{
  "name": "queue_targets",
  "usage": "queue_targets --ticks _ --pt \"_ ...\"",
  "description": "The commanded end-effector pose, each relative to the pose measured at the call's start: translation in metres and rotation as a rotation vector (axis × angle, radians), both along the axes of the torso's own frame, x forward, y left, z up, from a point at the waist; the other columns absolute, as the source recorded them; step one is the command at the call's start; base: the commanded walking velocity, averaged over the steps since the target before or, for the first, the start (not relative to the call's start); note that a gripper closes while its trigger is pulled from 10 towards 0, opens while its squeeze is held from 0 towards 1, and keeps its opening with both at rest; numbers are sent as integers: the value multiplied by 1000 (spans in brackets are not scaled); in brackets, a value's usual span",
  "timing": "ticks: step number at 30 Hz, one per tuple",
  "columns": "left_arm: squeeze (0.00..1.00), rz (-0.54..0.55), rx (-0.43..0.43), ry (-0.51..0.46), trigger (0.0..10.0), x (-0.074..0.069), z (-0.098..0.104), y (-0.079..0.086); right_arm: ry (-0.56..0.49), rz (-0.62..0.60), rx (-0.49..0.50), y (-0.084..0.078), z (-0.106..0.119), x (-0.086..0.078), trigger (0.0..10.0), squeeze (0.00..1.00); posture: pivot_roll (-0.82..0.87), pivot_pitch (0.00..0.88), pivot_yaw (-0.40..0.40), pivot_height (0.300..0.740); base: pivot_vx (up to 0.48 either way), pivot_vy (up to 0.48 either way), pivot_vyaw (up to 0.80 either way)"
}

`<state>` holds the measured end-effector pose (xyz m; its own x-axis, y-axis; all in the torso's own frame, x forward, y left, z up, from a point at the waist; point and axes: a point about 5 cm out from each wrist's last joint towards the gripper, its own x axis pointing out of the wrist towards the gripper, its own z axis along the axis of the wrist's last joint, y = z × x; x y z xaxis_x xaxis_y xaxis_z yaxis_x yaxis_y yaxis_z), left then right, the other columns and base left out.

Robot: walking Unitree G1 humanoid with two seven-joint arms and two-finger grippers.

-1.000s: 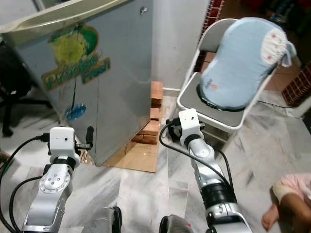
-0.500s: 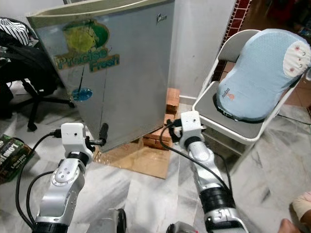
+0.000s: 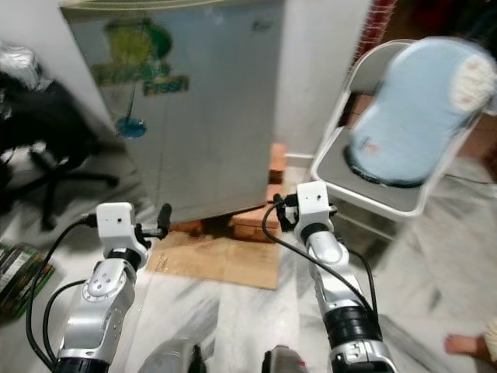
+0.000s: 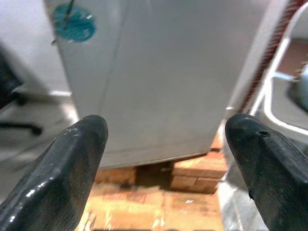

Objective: Restocking fridge

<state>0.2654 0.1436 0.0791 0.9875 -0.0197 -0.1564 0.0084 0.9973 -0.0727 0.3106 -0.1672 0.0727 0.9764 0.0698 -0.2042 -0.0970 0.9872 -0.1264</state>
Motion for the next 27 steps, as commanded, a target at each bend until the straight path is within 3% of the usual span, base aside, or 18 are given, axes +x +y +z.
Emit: queue_targets --ticks 1,14,27 --pt "0 17 15 -4 10000 0 1 9 -7 16 24 10 3 2 10000 0 29 58 0 740 0 0 -800" --pt "0 24 15 -10 10000 0 1 8 -5 27 20 11 2 1 10000 0 27 62 -3 740 0 0 -777" --pt "0 84 44 -31 10000 0 4 12 -29 50 -15 14 6 1 10000 0 29 74 -1 740 0 0 0"
